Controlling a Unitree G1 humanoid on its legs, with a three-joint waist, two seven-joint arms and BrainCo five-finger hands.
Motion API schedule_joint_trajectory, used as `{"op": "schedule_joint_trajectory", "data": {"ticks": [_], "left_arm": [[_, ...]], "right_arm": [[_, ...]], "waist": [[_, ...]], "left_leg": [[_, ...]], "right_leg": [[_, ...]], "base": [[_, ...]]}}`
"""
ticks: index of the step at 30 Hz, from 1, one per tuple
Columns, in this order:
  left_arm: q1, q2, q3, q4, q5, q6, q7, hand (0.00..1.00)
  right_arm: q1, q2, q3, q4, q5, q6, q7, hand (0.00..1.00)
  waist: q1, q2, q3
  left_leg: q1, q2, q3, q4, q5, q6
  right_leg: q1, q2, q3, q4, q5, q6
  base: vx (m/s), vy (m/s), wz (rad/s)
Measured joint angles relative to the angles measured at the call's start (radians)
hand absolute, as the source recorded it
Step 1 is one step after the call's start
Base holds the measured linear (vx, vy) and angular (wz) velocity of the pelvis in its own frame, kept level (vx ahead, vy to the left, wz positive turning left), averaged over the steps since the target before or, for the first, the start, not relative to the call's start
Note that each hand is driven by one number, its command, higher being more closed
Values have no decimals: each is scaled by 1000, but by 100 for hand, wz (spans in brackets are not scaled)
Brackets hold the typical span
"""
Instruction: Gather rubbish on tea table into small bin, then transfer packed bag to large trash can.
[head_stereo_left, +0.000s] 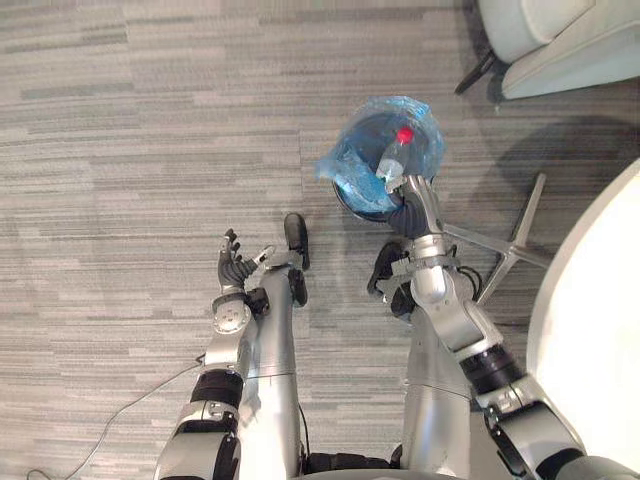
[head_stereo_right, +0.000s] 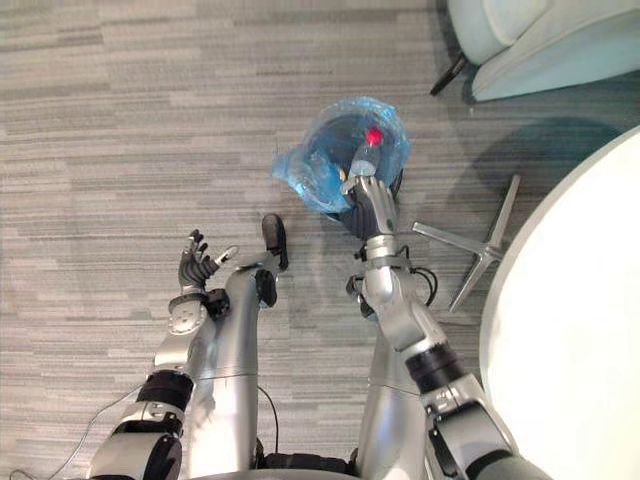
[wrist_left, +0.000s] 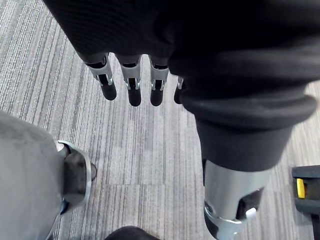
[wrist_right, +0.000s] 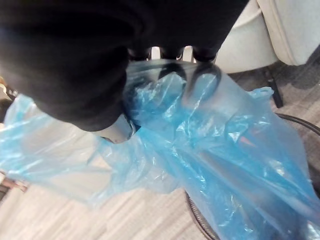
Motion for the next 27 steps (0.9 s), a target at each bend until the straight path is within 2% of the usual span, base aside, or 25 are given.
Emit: {"op": "schedule_joint_trajectory", "data": {"ticks": [4,6,9,11,12,15,19,21,22,24,27], "left_arm": [[95,-20,-22,-1,9,8,-2,0],[155,-27,-30,-1,13,12,-3,0],[228,-28,-55,-1,32,18,-4,0],[266,-28,-65,-1,40,18,-6,0],[293,-22,-89,-1,43,18,-8,0],[333,4,-124,16,60,17,-31,0],[337,37,-146,31,80,17,-53,0],[352,65,-148,29,88,16,-70,0],[356,71,-148,28,91,16,-72,0],[389,94,-148,-7,99,14,-74,0],[416,109,-147,-62,99,5,-83,0]], "right_arm": [[129,26,2,-125,12,-16,2,100],[199,33,4,-178,33,-33,5,100],[283,36,12,-252,49,-56,22,100],[311,37,21,-256,52,-77,33,100],[334,37,22,-256,72,-90,52,100],[356,32,18,-240,92,-110,88,100],[352,2,-3,-225,127,-115,131,100],[342,-14,-7,-190,150,-116,158,100],[343,-17,-8,-186,158,-116,165,100],[344,-34,-16,-179,190,-121,194,100],[344,-64,-23,-179,226,-140,218,100]], "waist": [[-4,-10,-24],[-18,-12,-63],[-20,-18,-128],[-20,-20,-165],[-19,-25,-192],[-23,-26,-245],[-32,-28,-260],[-46,-28,-276],[-47,-27,-281],[-50,-26,-330],[-49,-25,-357]], "left_leg": [[176,10,23,-74,-8,-6],[260,6,30,-120,-9,-6],[379,-9,46,-193,-10,-8],[453,-17,58,-249,-6,-14],[518,-28,69,-307,6,-30],[603,-45,74,-412,35,-41],[704,-60,75,-540,95,-33],[778,-64,75,-620,123,-35],[798,-66,77,-637,127,-36],[852,-77,82,-702,143,-39],[906,-81,89,-745,147,-41]], "right_leg": [[182,11,-14,-108,12,20],[272,11,-27,-170,19,32],[384,9,-26,-240,27,44],[452,13,-27,-298,36,52],[508,14,-22,-349,60,53],[580,29,-15,-449,94,60],[676,51,-20,-577,148,52],[750,66,-20,-661,181,54],[770,68,-19,-679,187,55],[821,80,-13,-749,209,61],[871,85,-6,-794,219,65]], "base": [[34,-23,-16],[112,-32,0],[145,-46,2],[197,-51,-6],[227,-35,-11],[182,-7,-11],[180,4,-4],[172,10,-6],[148,27,-9],[125,38,-10],[92,37,-9]]}}
